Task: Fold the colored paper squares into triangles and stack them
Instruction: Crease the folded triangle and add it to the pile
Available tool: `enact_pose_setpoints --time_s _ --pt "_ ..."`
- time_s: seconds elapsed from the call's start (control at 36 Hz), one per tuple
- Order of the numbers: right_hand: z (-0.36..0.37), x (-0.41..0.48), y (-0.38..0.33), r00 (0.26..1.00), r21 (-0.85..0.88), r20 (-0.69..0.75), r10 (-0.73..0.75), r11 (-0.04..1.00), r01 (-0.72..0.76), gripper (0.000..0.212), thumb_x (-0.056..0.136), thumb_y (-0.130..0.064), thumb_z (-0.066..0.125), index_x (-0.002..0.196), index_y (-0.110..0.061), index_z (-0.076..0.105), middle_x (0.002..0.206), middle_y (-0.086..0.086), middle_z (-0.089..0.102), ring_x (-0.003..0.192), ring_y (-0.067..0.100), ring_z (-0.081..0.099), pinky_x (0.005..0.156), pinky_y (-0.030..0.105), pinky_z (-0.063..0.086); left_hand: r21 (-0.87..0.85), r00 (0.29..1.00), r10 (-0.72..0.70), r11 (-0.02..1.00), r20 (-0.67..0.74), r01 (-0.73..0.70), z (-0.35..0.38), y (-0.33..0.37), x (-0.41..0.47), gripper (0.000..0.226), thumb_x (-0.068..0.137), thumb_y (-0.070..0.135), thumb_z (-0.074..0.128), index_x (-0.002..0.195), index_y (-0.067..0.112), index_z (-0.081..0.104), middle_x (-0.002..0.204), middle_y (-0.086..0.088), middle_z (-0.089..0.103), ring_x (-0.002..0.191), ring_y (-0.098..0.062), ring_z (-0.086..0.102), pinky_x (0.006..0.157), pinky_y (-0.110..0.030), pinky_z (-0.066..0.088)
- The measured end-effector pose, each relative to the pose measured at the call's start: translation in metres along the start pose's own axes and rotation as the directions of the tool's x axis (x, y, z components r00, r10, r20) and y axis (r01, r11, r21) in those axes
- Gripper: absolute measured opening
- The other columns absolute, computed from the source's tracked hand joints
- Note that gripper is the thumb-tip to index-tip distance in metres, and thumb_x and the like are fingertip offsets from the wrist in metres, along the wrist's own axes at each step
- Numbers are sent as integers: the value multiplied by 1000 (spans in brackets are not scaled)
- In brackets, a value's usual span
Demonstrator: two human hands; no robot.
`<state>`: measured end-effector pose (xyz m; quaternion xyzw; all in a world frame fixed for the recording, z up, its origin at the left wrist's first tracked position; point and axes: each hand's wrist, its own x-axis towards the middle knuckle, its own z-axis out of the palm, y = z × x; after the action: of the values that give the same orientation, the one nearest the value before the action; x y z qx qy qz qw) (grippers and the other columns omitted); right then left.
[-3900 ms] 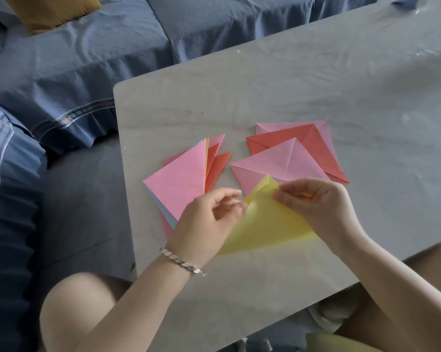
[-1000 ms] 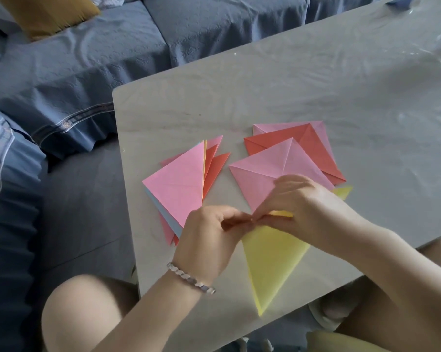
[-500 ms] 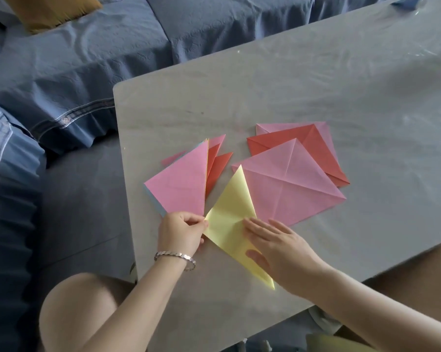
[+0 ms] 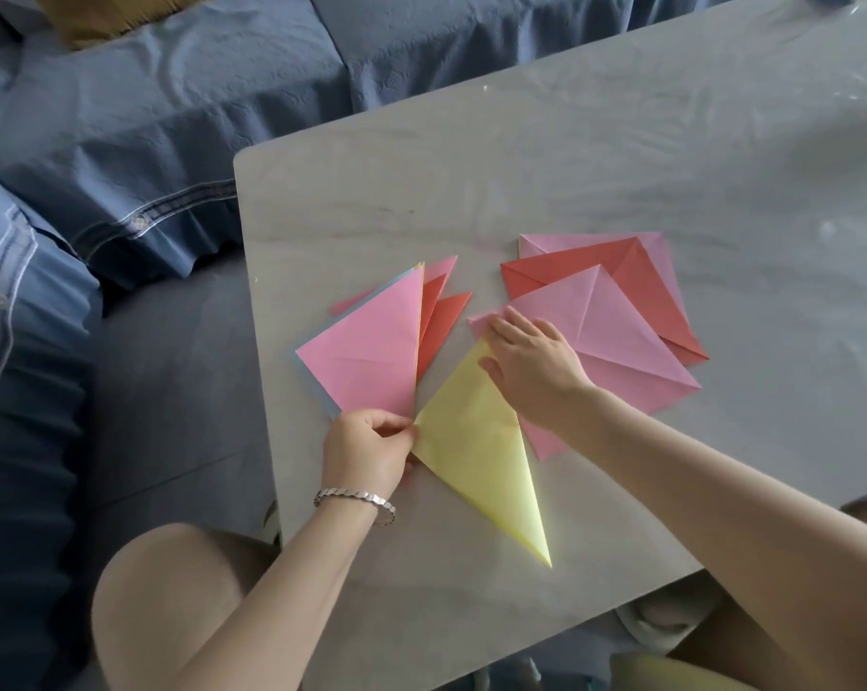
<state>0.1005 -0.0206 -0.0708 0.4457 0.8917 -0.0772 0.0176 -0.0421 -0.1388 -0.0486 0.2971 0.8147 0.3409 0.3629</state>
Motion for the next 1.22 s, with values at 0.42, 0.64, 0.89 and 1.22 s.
enact_pose_setpoints --time_s 0.42,0.64,0.89,1.22 --pt "20 -60 19 982 -52 65 -175 983 179 96 83 -73 6 129 -3 52 137 10 50 137 22 19 110 41 21 5 999 33 999 -10 -33 2 -4 1 17 76 7 71 64 18 67 65 3 67 51 -17 62 63 -29 54" --pt "26 -95 25 953 -66 115 -280 955 289 94 73 -76 29 131 -4 49 140 7 46 143 15 -6 108 36 13 22 999 42 999 -14 -41 2 -5 0 12 77 7 70 68 15 69 66 3 67 52 -17 62 63 -29 54" --pt "21 -112 21 919 -98 172 -355 922 374 126 52 -94 30 139 -3 33 149 13 28 141 24 6 109 37 11 37 997 68 997 -44 -67 4 -6 -1 20 77 6 69 62 19 66 65 1 67 57 -24 62 59 -30 53" --pt "-15 -80 74 863 443 -33 504 782 -440 54 82 -25 65 133 -19 47 129 13 42 126 28 31 101 38 33 122 906 349 936 -238 -329 -45 36 14 9 84 8 61 80 14 66 76 -2 66 65 -14 60 64 -23 46"
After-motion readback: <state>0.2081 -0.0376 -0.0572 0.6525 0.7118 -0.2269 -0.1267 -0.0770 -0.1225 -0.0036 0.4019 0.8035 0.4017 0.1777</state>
